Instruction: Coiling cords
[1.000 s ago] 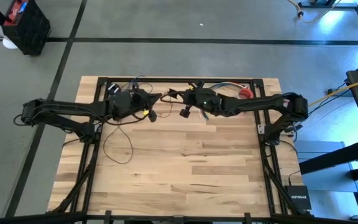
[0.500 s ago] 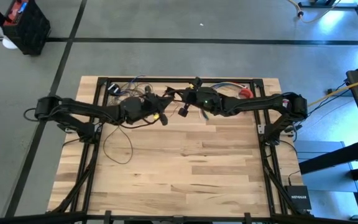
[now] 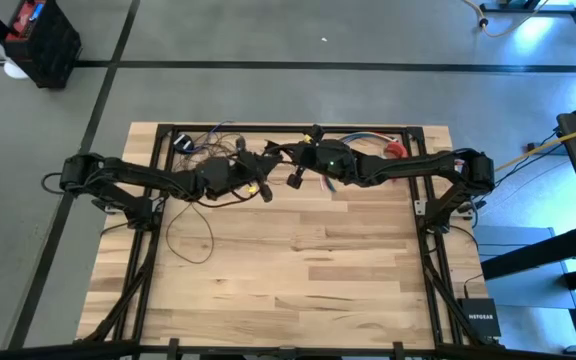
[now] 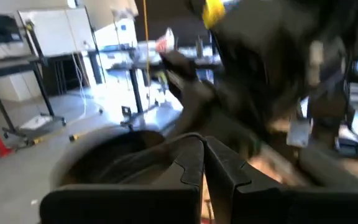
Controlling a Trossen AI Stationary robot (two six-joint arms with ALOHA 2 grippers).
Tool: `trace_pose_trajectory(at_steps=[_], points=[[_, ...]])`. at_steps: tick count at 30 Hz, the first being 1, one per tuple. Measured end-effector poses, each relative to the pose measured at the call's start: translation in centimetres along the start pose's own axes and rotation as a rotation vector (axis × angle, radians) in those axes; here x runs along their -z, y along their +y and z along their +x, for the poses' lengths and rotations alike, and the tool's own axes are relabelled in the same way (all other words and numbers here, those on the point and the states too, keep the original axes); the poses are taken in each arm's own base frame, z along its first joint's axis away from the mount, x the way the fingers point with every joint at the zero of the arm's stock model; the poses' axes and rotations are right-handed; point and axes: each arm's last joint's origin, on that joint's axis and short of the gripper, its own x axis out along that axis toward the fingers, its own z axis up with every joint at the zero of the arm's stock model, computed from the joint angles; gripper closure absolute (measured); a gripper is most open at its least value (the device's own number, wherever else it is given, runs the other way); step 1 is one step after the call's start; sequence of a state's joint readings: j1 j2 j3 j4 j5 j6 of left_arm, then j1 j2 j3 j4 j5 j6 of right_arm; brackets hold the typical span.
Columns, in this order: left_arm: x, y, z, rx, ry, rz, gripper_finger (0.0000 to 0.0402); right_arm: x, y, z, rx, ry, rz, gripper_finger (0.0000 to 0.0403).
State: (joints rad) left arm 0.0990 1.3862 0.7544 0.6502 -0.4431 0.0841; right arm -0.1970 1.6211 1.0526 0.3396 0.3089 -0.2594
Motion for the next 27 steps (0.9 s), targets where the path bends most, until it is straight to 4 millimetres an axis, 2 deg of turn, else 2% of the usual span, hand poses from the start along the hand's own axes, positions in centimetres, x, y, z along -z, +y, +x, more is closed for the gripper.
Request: trace_pose_trajectory(at_steps=[4, 9, 27], points=[[1.4, -0.4, 0.6, 0.003, 0.050, 0.011, 0.0400, -0.3, 0.0, 0.0, -0.007, -0.032, 0.016, 0.0395], [2.1, -0.6, 1.0, 0.000, 0.067, 0.026, 0.0400, -0.6, 0.0, 0.0, -0.039, -0.077, 0.029, 0.0395], [2.2, -0.7, 1.1, 0.006, 0.071, 0.071, 0.0400, -2.1, -0.6, -1.5, -0.092, -0.125, 0.064, 0.0398]])
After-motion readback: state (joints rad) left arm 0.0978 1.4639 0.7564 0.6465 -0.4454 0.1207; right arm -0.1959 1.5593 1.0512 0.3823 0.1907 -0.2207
